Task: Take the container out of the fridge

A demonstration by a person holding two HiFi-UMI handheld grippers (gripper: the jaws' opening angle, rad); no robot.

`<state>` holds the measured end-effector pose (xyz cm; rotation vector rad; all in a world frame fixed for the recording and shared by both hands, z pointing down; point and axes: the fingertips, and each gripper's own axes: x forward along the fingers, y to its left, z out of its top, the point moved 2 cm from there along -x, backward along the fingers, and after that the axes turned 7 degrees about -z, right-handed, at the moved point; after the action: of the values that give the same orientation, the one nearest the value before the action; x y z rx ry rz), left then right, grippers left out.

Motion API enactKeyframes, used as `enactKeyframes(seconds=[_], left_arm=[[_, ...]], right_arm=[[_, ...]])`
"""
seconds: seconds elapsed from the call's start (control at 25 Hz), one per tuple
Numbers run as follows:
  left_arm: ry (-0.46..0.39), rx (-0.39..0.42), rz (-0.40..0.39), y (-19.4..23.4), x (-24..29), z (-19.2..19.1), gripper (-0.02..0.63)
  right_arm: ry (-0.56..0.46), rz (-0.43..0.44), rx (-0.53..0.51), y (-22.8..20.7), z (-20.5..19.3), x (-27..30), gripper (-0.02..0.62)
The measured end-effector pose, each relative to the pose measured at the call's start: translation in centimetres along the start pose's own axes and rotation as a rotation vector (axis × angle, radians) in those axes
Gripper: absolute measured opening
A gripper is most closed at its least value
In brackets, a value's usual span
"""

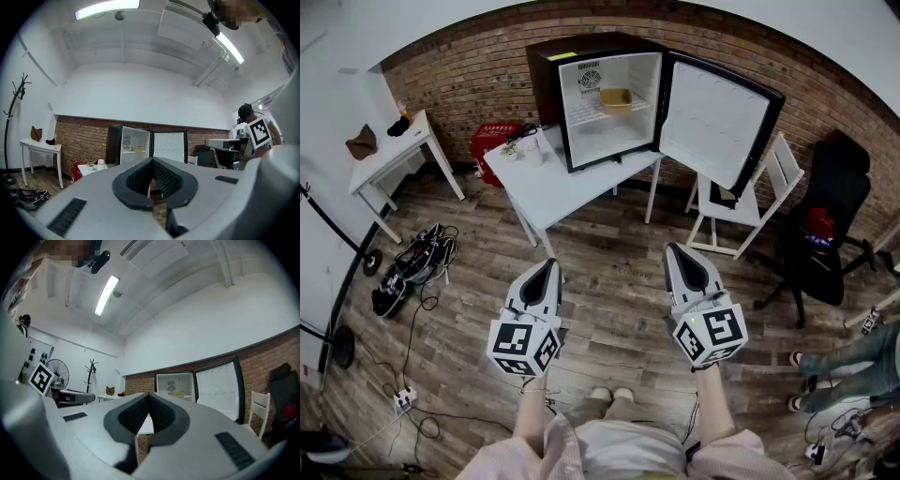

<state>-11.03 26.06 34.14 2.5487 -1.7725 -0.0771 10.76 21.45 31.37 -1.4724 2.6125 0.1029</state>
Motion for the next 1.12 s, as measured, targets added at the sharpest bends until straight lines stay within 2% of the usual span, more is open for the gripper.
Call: enactKeyframes(seconds=[0.2,0.4,0.64,0.72,1.12], left_arm=[[-0.002,-0.007,0.004,0.0,0.1,0.0,-0.008],[0.007,-0.015,-0.002,-0.3,0.9,-0.4,-0.008],[0.006,-0.023,-0.002,-0.4,1.8,-0.6,-0.008],[0.004,-0.026,-0.002,-0.6,2.2,-0.8,-0.008],[0.008,-0.041,-0.003,-2.3,4.1,-1.4,-0.008]], right_arm=[[0.013,0.003,-0.004,0.0,-0.1,-0.3,0.002],[0.015,0.022,0.043,-1.0,-0.8,-0.2,0.003],[0.031,0.004,0.068,-2.3,-1.6,0.5,0.019],[0.038,0.000,0.076,-2.7,-2.0,0.6,0.062],[0.056,0.004,0.090,-5.0,-3.0,1.2,0.191]])
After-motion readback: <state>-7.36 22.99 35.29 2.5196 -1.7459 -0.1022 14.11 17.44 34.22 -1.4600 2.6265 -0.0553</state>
